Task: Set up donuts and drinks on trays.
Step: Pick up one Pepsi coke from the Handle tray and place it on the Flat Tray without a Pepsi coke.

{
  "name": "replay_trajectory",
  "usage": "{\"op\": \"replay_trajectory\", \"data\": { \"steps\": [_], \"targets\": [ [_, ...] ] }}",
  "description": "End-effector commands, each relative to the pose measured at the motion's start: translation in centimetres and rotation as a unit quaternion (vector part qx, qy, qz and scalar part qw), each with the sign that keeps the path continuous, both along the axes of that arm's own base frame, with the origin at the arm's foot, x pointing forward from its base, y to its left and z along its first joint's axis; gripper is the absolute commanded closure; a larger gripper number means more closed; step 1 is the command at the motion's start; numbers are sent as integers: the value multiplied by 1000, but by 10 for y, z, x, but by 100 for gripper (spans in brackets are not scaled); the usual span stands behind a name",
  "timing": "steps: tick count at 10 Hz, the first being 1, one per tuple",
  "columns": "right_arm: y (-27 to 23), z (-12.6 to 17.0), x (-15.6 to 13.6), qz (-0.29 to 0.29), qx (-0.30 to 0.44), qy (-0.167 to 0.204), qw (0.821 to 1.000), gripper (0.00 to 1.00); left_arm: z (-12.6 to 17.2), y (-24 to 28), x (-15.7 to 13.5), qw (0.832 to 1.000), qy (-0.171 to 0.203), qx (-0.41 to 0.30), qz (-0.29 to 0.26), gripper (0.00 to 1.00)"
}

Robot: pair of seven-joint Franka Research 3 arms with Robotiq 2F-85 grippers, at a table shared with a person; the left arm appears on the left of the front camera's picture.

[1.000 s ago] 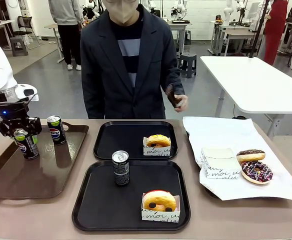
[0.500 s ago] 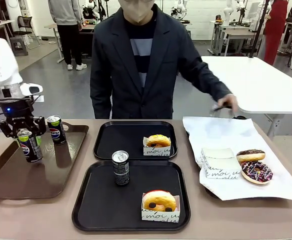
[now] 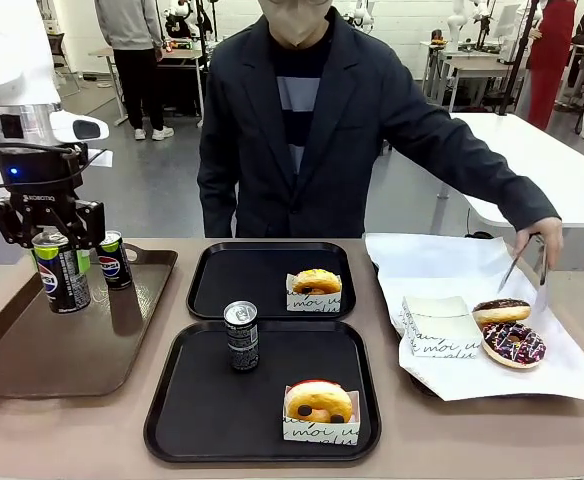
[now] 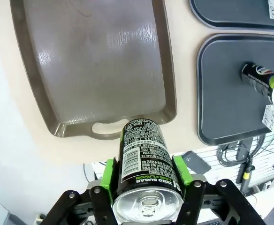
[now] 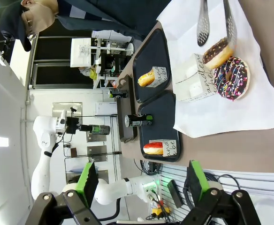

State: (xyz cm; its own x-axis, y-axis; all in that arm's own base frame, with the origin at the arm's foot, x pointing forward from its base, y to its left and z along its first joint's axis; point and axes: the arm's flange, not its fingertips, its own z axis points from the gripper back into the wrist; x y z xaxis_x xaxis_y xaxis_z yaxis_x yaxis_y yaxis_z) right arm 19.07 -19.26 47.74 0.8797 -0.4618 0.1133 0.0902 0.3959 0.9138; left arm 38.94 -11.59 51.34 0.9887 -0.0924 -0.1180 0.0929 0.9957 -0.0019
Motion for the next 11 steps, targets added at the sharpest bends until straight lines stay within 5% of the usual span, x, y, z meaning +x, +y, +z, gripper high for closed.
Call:
{"op": "replay_trajectory", "data": {
  "steps": [1,3,6,7,8,11],
  "targets": [
    [-1,1,2,1,7,-14,1000,0,-9,8,-8,1000,-9,-12,0,94],
    [-1,1,2,1,7,-14,1000,0,-5,11,-13,999,17,-44,19,94],
    [-1,1,2,1,7,-14,1000,0,-2,3,-8,1000,-1,-3,2,94],
    [-1,1,2,1,7,-14,1000,0,-7,4,-10,1000,8,-12,7,41],
    [-1,1,2,1,7,-14,1000,0,-3,-13,2,999,-29,3,-19,41],
    [-1,1,2,1,7,-14,1000,0,5,-57,52,997,-59,-3,-56,41]
  ]
}}
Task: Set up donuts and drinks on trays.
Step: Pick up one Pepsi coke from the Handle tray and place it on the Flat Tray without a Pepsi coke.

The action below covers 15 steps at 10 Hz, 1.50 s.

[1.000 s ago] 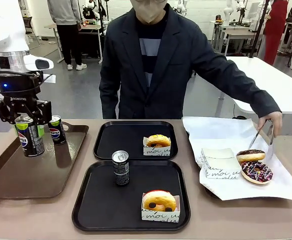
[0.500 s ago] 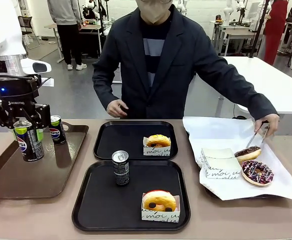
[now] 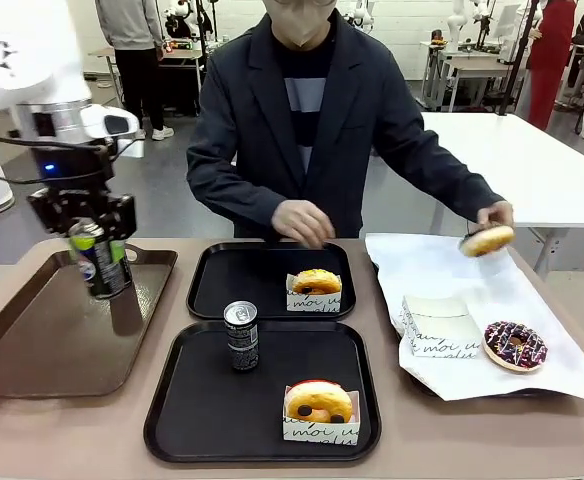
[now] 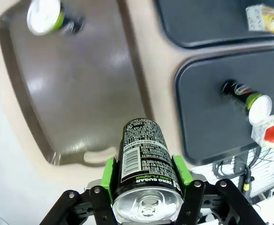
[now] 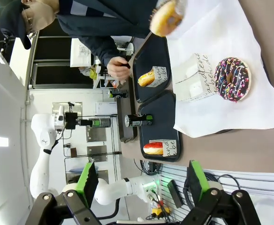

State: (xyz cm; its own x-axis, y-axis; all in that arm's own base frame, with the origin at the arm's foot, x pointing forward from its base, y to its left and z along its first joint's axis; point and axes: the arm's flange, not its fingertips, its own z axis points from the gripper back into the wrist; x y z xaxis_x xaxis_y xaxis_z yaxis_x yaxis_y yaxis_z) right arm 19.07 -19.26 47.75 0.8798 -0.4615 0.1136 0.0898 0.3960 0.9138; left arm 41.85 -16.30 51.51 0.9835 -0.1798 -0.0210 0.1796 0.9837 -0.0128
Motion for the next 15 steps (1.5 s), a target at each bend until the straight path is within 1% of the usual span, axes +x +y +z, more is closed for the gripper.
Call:
{"op": "replay_trajectory", "data": {
  "steps": [1,2,3,4,7,9,10,11,12,13,14,15],
  "targets": [
    [-1,1,2,1,7,-14,1000,0,3,-22,38,1000,-15,10,-22,41],
    [-1,1,2,1,7,-14,1000,0,-3,-34,44,999,-19,3,-29,41],
    [-1,1,2,1,7,-14,1000,0,-6,-48,58,999,-26,0,-47,41],
    [-1,1,2,1,7,-14,1000,0,-15,-64,71,997,-34,-7,-65,41],
    [-1,1,2,1,7,-14,1000,0,-37,-96,104,994,-45,-21,-95,41],
    [-1,1,2,1,7,-14,1000,0,-54,-110,118,992,-45,-20,-115,41],
    [-1,1,2,1,7,-14,1000,0,-66,-115,120,991,-45,-16,-122,41],
    [-1,1,2,1,7,-14,1000,0,-68,-110,115,992,-21,-10,-121,41],
    [-1,1,2,1,7,-14,1000,0,-49,-84,85,994,45,-11,-100,41],
    [-1,1,2,1,7,-14,1000,0,-30,-50,39,993,67,-15,-94,41],
    [-1,1,2,1,7,-14,1000,0,-25,-22,-16,987,34,-15,-156,41],
    [-1,1,2,1,7,-14,1000,0,-29,-1,-50,982,48,-10,-184,41]
  ]
}}
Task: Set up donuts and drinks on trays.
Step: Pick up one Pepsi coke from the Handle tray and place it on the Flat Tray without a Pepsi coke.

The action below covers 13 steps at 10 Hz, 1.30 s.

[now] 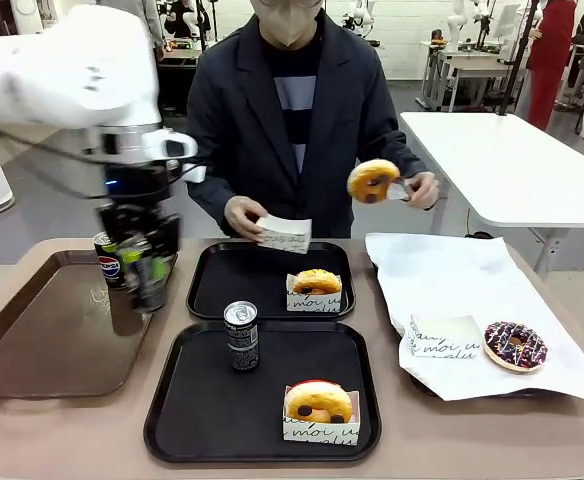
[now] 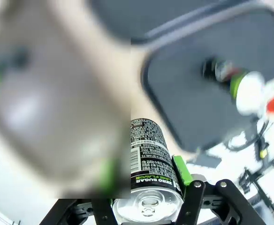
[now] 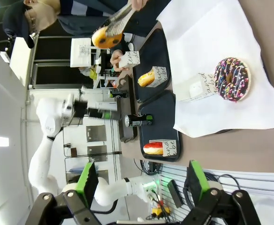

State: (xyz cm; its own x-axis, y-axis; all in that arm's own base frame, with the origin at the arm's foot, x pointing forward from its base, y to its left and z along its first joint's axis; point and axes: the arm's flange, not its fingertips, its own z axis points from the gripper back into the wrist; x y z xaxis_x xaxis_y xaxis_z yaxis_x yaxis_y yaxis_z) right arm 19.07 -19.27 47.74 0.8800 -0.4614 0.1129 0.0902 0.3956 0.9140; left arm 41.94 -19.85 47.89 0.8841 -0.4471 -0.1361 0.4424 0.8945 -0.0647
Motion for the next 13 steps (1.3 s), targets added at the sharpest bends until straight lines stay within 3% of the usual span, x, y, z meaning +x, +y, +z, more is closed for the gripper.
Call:
{"op": "replay_trajectory", "data": {
  "steps": [1,4,5,6,13],
  "targets": [
    [-1,1,2,1,7,-14,1000,0,3,47,-68,999,-3,-5,-39,41],
    [-1,1,2,1,7,-14,1000,0,3,51,-79,999,-12,13,-34,41],
    [-1,1,2,1,7,-14,1000,0,4,49,-80,1000,-17,25,8,41],
    [-1,1,2,1,7,-14,1000,0,0,56,-89,999,1,9,-35,41],
    [-1,1,2,1,7,-14,1000,0,0,56,-89,999,1,9,-35,41]
  ]
}}
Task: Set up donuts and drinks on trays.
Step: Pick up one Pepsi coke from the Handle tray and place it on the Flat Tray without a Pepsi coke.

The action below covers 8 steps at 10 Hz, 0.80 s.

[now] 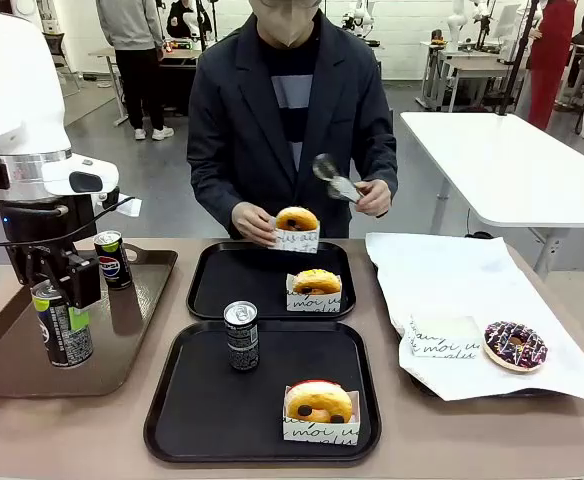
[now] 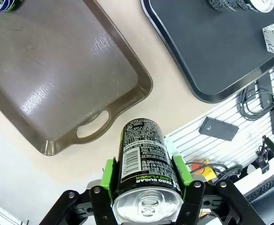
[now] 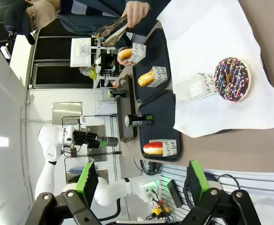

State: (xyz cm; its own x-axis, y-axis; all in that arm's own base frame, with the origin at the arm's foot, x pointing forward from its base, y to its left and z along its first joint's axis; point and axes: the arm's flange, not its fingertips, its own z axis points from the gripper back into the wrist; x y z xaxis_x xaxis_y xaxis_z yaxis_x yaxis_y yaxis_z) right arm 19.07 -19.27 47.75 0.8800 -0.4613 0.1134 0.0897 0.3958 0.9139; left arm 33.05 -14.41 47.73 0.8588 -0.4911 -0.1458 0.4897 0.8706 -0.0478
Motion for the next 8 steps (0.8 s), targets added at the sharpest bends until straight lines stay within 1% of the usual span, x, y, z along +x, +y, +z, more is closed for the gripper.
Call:
{"op": "replay_trajectory", "data": {
  "steps": [1,2,3,4,5,6,7,8],
  "targets": [
    [-1,1,2,1,7,-14,1000,0,2,2,0,1000,1,-1,-8,41],
    [-1,1,2,1,7,-14,1000,0,0,0,0,1000,0,0,0,41],
    [-1,1,2,1,7,-14,1000,0,5,-6,5,999,-21,11,-24,41],
    [-1,1,2,1,7,-14,1000,0,8,-13,16,999,-32,11,-25,41],
    [-1,1,2,1,7,-14,1000,0,14,-17,37,999,-49,5,-6,41],
    [-1,1,2,1,7,-14,1000,0,18,-23,57,998,-62,9,-3,41],
    [-1,1,2,1,7,-14,1000,0,19,-30,73,997,-72,-4,-3,41],
    [-1,1,2,1,7,-14,1000,0,16,-34,92,998,-67,-19,1,41]
  ]
}}
